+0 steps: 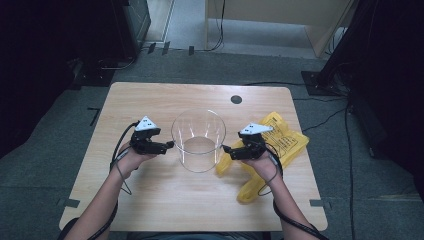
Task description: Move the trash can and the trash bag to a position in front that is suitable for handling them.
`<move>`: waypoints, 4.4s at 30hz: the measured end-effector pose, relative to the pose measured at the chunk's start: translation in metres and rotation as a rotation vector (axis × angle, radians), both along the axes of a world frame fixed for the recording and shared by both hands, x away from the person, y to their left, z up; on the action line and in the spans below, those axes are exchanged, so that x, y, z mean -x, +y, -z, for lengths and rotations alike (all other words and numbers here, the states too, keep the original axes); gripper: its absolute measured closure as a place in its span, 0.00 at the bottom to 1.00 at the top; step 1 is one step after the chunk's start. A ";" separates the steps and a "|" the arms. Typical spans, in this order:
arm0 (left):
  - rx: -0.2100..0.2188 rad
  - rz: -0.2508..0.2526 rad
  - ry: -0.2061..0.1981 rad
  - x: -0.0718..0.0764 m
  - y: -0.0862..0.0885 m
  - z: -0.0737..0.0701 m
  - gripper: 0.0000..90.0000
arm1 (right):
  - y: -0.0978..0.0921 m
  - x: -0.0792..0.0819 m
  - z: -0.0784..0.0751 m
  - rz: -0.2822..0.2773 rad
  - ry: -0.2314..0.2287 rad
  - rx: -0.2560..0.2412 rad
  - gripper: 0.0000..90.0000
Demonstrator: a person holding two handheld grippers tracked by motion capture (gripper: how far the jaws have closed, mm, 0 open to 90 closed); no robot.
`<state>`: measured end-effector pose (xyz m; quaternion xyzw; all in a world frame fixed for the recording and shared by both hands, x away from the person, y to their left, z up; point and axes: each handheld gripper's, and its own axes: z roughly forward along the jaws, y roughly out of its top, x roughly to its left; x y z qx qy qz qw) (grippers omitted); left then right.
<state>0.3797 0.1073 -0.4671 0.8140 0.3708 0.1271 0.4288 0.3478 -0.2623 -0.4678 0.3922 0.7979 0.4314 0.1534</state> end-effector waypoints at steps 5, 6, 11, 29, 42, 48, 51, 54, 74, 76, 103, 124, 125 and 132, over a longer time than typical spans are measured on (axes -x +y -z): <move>0.004 -0.050 0.003 -0.005 0.005 0.000 0.19 | 0.007 -0.005 0.000 0.031 -0.016 -0.018 0.18; 0.005 -0.056 0.003 -0.006 0.006 0.000 0.19 | 0.008 -0.007 0.000 0.035 -0.017 -0.025 0.19; 0.018 -0.070 -0.001 -0.011 0.013 0.002 0.19 | 0.014 -0.013 0.003 0.038 -0.018 -0.049 0.19; 0.043 -0.055 -0.029 -0.023 0.023 0.006 0.19 | 0.019 -0.029 0.010 0.036 -0.048 -0.025 0.19; 0.019 -0.013 -0.047 -0.021 0.024 0.012 0.20 | -0.006 -0.022 0.009 0.055 -0.047 0.003 0.19; 0.013 0.002 -0.056 -0.019 0.023 0.013 0.20 | -0.018 -0.019 0.011 0.062 -0.048 -0.004 0.20; 0.018 0.004 -0.053 -0.019 0.024 0.013 0.20 | -0.023 -0.018 0.012 0.064 -0.055 0.005 0.21; 0.015 0.004 -0.054 -0.018 0.024 0.013 0.20 | -0.029 -0.016 0.012 0.074 -0.051 0.004 0.25; 0.018 0.005 -0.045 -0.014 0.027 0.013 0.20 | -0.061 -0.014 0.021 0.139 -0.013 0.044 0.25; 0.012 0.008 -0.046 -0.014 0.027 0.013 0.20 | -0.064 -0.014 0.024 0.142 -0.005 0.041 0.25; 0.024 0.019 -0.036 -0.014 0.023 0.018 0.20 | -0.056 -0.017 0.056 0.114 0.051 0.125 0.15; 0.049 0.036 -0.026 -0.021 0.024 0.018 0.31 | -0.033 -0.030 0.054 0.112 0.010 0.092 0.70; 0.049 0.036 -0.026 -0.021 0.024 0.018 0.31 | -0.033 -0.030 0.054 0.112 0.010 0.092 0.70; 0.047 0.061 -0.024 -0.029 0.024 0.016 0.30 | -0.026 -0.036 0.050 0.117 0.062 0.071 0.99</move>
